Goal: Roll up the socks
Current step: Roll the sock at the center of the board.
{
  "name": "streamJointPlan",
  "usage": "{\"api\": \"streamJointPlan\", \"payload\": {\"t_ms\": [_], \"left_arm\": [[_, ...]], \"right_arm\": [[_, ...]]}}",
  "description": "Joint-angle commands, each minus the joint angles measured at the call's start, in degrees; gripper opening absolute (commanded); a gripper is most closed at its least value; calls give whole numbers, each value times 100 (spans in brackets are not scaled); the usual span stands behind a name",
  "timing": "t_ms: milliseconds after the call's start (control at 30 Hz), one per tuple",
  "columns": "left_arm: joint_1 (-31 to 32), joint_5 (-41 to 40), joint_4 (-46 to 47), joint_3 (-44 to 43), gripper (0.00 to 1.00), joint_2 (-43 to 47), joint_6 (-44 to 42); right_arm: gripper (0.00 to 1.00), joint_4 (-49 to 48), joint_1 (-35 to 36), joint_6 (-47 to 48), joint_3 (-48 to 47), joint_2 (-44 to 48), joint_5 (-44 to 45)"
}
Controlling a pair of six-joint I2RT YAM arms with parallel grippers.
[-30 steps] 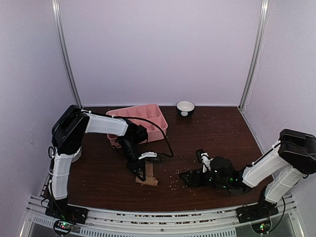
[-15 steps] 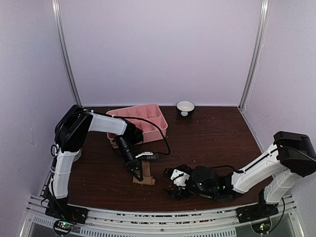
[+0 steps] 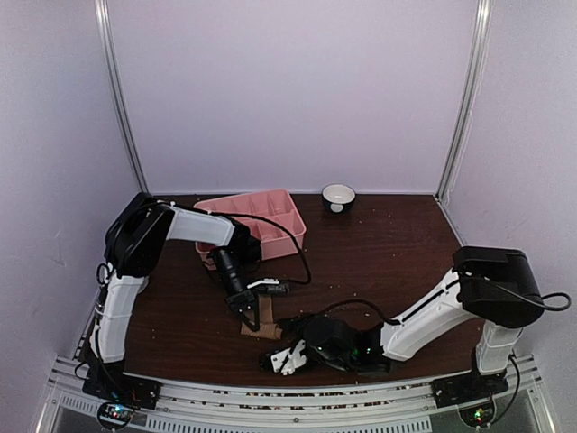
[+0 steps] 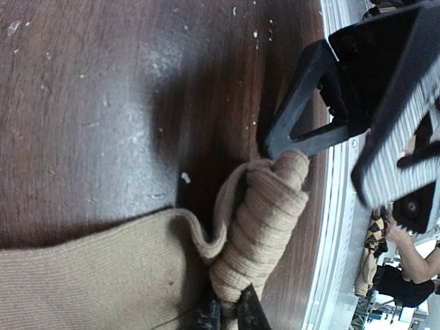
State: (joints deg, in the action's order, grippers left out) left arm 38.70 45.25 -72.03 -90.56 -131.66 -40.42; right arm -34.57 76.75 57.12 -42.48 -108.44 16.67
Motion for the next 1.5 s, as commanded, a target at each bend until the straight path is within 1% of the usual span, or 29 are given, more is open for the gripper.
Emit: {"api": "streamJointPlan", "payload": {"t_ms": [0, 67, 167, 300, 333, 400, 433, 500, 600, 633, 667, 700, 733, 767, 933, 1067, 1133, 1233, 1333, 1467], "left_arm": [[-29, -350, 53, -14, 2, -237, -150], [-28, -350, 49, -29, 2, -231, -156], [-29, -335, 16, -31, 2, -227, -197], [-28, -333, 16, -39, 2, -212, -211], [-29, -333, 17, -42, 2, -203, -224], [-29, -331, 2, -64, 2, -175, -255], [-29, -326, 4, -70, 3, -144, -277], [-29, -292, 4, -82, 12, -68, -349], [-27, -241, -34, -101, 17, 131, -532], [-26, -263, -19, -94, 22, 204, -557], [-29, -289, -18, -94, 32, 291, -568], [-36, -317, -10, -87, 82, 392, -570], [-50, -339, -2, -66, 96, 515, -565], [-66, -380, -3, -54, 98, 627, -558], [-125, -795, 94, -21, 98, 1263, -310], [-121, -1509, 834, 161, 98, 1663, 185], [-81, -1865, 1043, 112, 98, 1568, 319], [33, -2255, 1251, -37, 98, 1097, 351], [234, -2484, 1365, -187, 98, 730, 316], [546, -2640, 1555, -200, 98, 589, 290]], "right_arm": [[63, 560, 24, 918, -171, -441, 53], [62, 461, 41, 1018, -266, -580, 121], [56, 519, 52, 992, -448, -719, 143], [41, 783, 91, 1038, -703, -873, 101], [35, 821, 90, 1045, -757, -921, 102], [27, 1035, 94, 943, -887, -986, 38], [25, 1209, 79, 839, -952, -1000, -26], [19, 1469, 76, 657, -1049, -1020, -157], [6, 1682, 75, 405, -1166, -1002, -314], [3, 1872, 72, 310, -1233, -996, -344], [0, 1998, 71, 215, -1287, -988, -365], [0, 2086, 73, 100, -1316, -977, -384], [0, 2159, 70, 6, -1331, -959, -400], [0, 2210, 72, -83, -1321, -926, -426], [0, 2201, 132, -259, -1171, -826, -288], [0, 2162, 234, -483, -902, -608, -112], [0, 2213, 313, -611, -748, -481, -61], [0, 2346, 474, -856, -599, -335, 91], [0, 2493, 607, -1243, -449, -173, 154], [0, 2648, 807, -1647, -251, -43, 274]]}}
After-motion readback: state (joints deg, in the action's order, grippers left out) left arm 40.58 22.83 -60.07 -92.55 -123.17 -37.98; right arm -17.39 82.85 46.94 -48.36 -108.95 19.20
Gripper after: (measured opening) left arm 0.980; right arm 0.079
